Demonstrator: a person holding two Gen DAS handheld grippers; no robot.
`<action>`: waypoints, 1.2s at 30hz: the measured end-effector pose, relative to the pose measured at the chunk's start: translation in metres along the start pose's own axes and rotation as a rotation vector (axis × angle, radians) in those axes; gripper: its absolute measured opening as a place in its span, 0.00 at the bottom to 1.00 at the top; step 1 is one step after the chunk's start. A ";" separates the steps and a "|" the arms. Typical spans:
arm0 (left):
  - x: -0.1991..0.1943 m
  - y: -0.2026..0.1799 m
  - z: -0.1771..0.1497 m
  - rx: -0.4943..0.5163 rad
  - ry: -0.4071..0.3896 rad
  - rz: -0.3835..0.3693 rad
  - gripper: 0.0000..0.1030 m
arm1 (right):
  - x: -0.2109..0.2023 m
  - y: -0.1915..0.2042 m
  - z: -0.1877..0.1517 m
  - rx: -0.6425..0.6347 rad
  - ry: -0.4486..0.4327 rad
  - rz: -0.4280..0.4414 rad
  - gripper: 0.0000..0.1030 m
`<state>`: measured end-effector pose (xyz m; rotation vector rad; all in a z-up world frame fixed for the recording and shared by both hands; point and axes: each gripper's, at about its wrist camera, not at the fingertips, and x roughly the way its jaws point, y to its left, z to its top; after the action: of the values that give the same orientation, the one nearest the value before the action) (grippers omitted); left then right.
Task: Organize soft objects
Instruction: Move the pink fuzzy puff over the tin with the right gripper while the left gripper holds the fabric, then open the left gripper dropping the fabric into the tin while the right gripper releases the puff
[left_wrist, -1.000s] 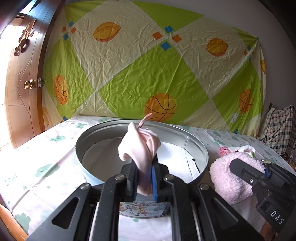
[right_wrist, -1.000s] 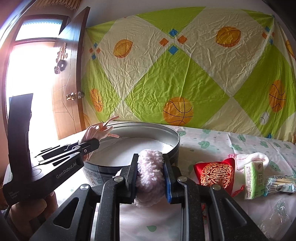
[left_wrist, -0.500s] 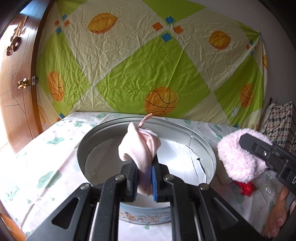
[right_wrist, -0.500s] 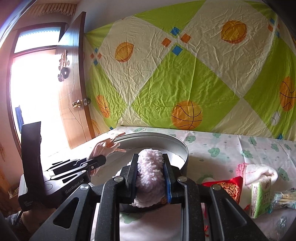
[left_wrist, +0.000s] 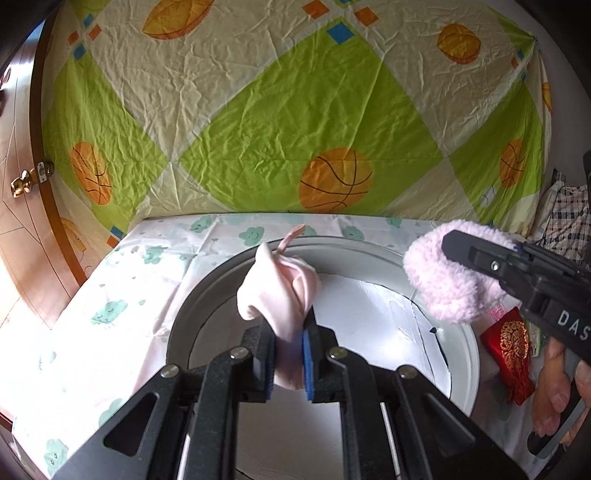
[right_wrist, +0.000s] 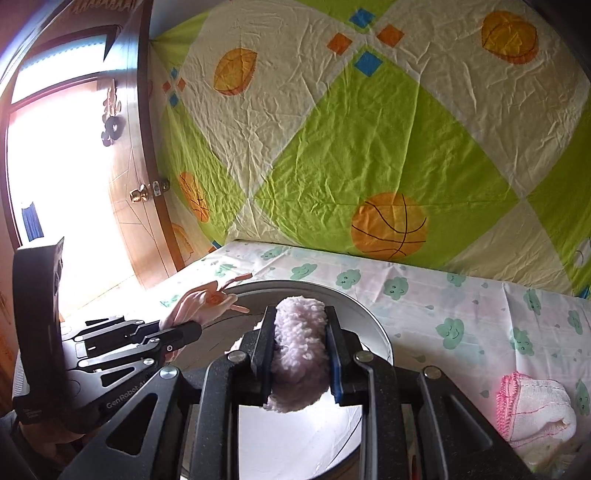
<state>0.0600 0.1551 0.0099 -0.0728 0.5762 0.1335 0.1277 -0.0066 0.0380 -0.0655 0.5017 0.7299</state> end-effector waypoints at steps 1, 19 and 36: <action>0.004 0.003 0.004 -0.002 0.015 -0.001 0.09 | 0.009 -0.002 0.001 0.007 0.023 -0.003 0.25; 0.072 0.019 0.027 0.047 0.249 0.047 0.09 | 0.088 -0.024 -0.002 0.009 0.274 -0.065 0.25; 0.091 0.025 0.021 0.050 0.341 0.050 0.16 | 0.105 -0.028 -0.009 -0.021 0.369 -0.110 0.26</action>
<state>0.1427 0.1918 -0.0230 -0.0322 0.9220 0.1559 0.2086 0.0355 -0.0217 -0.2491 0.8355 0.6169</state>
